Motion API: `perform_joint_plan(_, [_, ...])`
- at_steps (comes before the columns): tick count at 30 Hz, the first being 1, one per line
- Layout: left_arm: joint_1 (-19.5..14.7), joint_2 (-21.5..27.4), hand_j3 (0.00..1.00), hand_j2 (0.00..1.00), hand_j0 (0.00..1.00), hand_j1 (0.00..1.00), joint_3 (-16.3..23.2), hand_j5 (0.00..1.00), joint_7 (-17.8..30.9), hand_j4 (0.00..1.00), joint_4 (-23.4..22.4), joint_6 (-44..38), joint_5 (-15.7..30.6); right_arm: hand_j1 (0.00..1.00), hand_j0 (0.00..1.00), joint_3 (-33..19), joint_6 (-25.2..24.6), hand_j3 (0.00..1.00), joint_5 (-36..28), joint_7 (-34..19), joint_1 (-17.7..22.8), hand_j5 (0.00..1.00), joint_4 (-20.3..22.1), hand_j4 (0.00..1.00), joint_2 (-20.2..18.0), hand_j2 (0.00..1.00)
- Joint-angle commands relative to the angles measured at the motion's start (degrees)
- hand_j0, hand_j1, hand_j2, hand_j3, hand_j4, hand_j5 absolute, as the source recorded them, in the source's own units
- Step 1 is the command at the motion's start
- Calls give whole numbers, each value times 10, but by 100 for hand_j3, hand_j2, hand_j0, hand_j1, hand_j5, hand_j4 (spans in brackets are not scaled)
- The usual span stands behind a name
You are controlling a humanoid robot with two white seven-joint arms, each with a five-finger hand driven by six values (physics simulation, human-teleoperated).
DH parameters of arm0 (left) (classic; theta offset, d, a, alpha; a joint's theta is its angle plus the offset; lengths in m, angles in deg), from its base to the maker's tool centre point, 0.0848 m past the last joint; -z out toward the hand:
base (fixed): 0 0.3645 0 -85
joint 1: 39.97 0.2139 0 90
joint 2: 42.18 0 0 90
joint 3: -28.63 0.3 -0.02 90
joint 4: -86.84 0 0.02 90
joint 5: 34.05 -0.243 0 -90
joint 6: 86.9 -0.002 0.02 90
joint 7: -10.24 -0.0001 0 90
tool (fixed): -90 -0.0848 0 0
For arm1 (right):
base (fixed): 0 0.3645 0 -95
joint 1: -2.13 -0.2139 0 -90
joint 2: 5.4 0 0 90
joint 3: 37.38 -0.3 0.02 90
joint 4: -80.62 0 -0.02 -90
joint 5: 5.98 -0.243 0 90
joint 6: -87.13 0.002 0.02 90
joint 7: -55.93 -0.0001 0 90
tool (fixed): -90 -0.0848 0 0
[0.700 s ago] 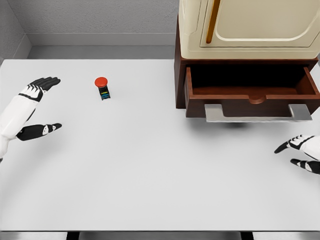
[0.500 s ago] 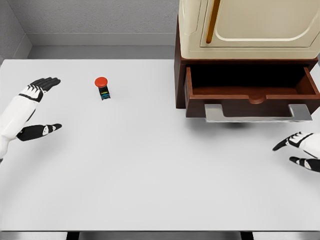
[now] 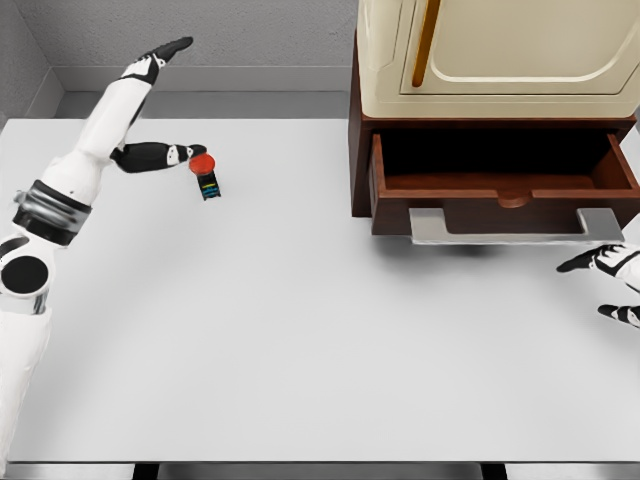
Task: Put the switch into the drawer with left arm, and close the drawer with right arm
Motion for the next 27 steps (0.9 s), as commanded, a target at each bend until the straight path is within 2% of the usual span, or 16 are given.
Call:
perform_joint_plan(1, [0, -4, 100, 100, 100, 100, 23, 100, 1, 100, -60, -49, 29, 83, 83, -1, -1, 83, -1, 0, 1, 83, 2, 83, -6, 83])
perform_joint_plan(3, [5, -2, 100, 100, 100, 100, 40, 100, 1, 100, -64, -55, 36, 83, 83, -1, -1, 83, -1, -4, 5, 83, 3, 83, -14, 83])
perform_joint_plan(5, [7, -1, 100, 100, 100, 100, 44, 100, 1, 100, -65, -55, 69, 85, 85, -1, -1, 85, 6, -4, 17, 85, 2, 85, -17, 85])
perform_joint_plan(7, [11, 23, 100, 100, 100, 100, 66, 100, 10, 100, -65, -56, 166, 85, 85, -1, -1, 85, 10, -4, 19, 85, 2, 85, -18, 85])
perform_joint_plan(9, [10, 29, 100, 100, 100, 100, 69, 100, 11, 100, -76, -70, 207, 83, 83, -1, -1, 83, 9, -4, 23, 83, 3, 83, -23, 83])
perform_joint_plan(10, [9, 29, 100, 100, 100, 100, 69, 100, 14, 100, -87, -74, 231, 78, 78, -1, -1, 78, 8, -3, 23, 78, 5, 78, -24, 78])
perform_joint_plan(13, [3, 20, 100, 100, 100, 100, 73, 100, 14, 100, -132, -86, 235, 74, 74, -2, -1, 74, 9, -2, 23, 74, 12, 74, -24, 74])
perform_joint_plan(16, [-8, 20, 100, 100, 100, 100, 81, 100, 15, 100, -158, -128, 235, 64, 64, -3, -1, 64, 10, -3, 23, 64, 14, 64, -21, 64])
perform_joint_plan(20, [-36, 18, 100, 100, 100, 100, 97, 100, 15, 100, -188, -135, 235, 63, 63, -3, -1, 63, 10, -4, 23, 63, 14, 63, -21, 63])
perform_joint_plan(23, [-38, 12, 97, 97, 97, 97, 102, 97, 15, 97, -192, -135, 234, 63, 63, -3, -1, 63, 9, -6, 24, 63, 10, 63, -18, 63])
perform_joint_plan(25, [-43, 11, 97, 97, 97, 97, 102, 97, 15, 97, -204, -135, 233, 64, 64, -3, -1, 64, -11, -52, 24, 64, 13, 64, -6, 64])
perform_joint_plan(27, [-49, 5, 97, 97, 97, 97, 102, 97, 15, 97, -219, -132, 232, 65, 65, -3, -1, 65, -15, -62, 24, 65, 8, 65, -6, 65])
